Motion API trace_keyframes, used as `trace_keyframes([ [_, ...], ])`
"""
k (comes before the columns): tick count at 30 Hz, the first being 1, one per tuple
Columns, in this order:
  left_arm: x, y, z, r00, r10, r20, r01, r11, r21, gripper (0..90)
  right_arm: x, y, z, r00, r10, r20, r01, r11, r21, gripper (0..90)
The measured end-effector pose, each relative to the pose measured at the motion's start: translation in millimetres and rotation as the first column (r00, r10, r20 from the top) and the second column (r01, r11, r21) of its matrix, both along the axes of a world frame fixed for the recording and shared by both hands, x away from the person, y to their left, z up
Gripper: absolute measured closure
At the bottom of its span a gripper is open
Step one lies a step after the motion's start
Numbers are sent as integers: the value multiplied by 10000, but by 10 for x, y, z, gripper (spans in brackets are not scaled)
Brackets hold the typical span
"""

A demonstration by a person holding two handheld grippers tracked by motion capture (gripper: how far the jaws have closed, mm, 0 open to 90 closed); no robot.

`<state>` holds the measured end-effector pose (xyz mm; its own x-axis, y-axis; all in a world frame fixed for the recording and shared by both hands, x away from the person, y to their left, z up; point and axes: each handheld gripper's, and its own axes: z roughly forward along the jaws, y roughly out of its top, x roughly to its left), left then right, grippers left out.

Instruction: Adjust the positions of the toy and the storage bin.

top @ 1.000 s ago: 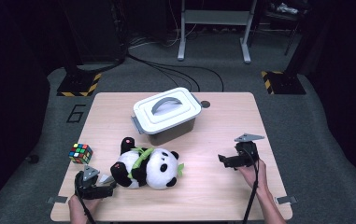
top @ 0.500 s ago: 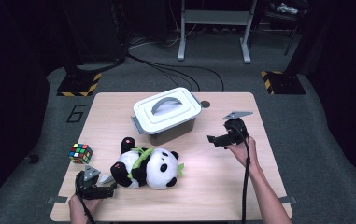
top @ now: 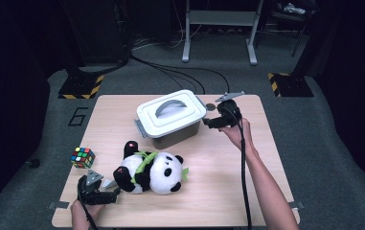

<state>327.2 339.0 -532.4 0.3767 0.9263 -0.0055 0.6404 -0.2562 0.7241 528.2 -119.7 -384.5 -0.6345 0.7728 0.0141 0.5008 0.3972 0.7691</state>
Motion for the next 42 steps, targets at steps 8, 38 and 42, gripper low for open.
trace_keyframes([
  [8,-2,-2,1,10000,-12,-11,12,10000,3,0,347,164,82,9998,-113,-174,109,9996,-254,378],
  [38,-5,-7,0,10000,-90,19,90,10000,18,2,646,327,23,9829,-1177,-1415,1092,9918,-662,662],
  [42,-5,-7,1,10000,-94,19,94,10000,22,2,630,253,23,9816,-1368,-1331,1288,9894,-675,663],
])
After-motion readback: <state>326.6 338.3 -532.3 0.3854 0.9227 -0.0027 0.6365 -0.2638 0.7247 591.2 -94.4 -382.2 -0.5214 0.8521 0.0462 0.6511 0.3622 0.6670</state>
